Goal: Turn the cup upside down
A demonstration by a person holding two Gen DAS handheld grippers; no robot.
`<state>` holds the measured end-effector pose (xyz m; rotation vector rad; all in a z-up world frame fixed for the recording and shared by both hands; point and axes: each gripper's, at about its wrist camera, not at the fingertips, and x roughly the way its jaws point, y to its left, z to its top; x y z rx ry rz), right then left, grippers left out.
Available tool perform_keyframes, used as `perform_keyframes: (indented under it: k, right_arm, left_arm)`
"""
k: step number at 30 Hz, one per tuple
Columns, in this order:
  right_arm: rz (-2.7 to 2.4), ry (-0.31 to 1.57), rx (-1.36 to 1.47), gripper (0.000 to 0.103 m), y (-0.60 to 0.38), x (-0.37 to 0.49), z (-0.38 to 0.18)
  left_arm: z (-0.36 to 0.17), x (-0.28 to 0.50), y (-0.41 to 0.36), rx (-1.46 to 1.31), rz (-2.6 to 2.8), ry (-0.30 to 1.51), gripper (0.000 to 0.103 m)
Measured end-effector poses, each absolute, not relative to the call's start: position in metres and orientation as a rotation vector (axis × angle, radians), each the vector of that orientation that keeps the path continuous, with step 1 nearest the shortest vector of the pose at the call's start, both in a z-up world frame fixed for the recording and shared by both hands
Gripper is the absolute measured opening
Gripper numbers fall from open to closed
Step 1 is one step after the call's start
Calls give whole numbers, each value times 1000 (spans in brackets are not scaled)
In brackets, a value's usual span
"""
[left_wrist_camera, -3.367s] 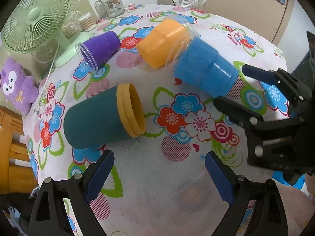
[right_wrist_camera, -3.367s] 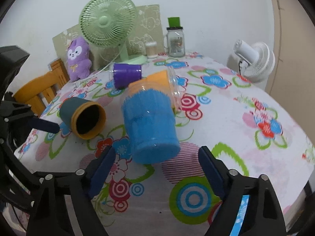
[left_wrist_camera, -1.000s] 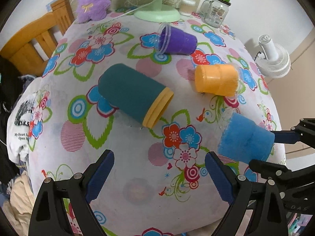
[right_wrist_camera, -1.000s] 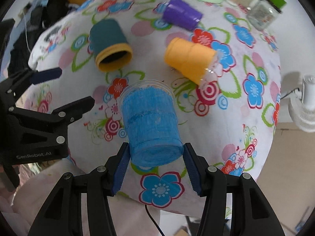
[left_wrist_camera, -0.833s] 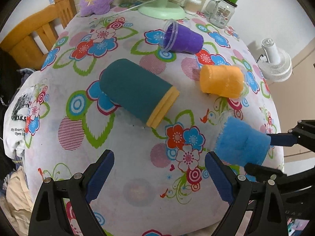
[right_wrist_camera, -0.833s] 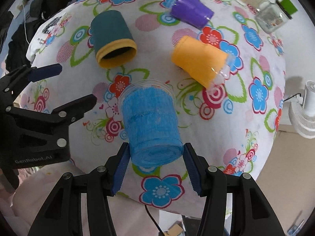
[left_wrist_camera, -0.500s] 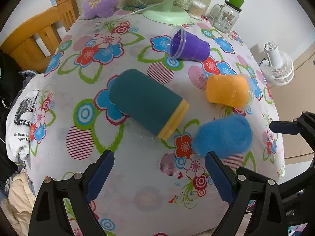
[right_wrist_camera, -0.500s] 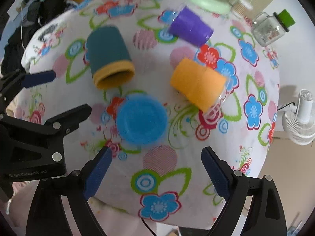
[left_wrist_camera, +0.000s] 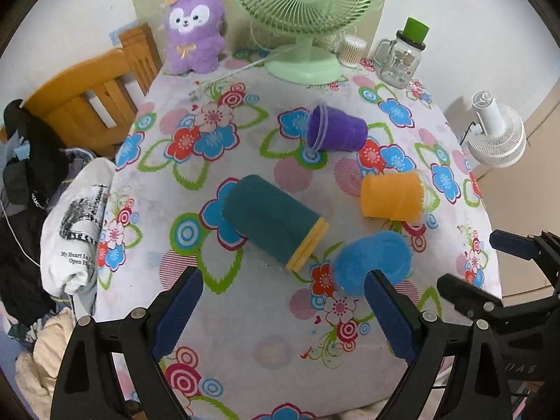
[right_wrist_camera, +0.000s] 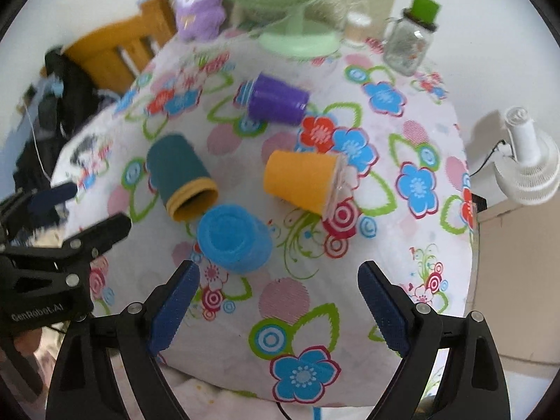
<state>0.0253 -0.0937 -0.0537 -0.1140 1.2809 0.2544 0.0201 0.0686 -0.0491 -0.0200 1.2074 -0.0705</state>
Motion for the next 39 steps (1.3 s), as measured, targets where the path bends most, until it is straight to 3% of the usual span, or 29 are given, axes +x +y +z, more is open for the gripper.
perform_keyframes:
  k: [14, 39]
  right_arm:
    - [160, 1086, -9, 94, -125, -8, -4]
    - [44, 1001, 4, 94, -134, -32, 14]
  left_arm:
    - [-6, -5, 48, -18, -43, 1128, 98]
    - [11, -25, 40, -5, -51, 1074, 102]
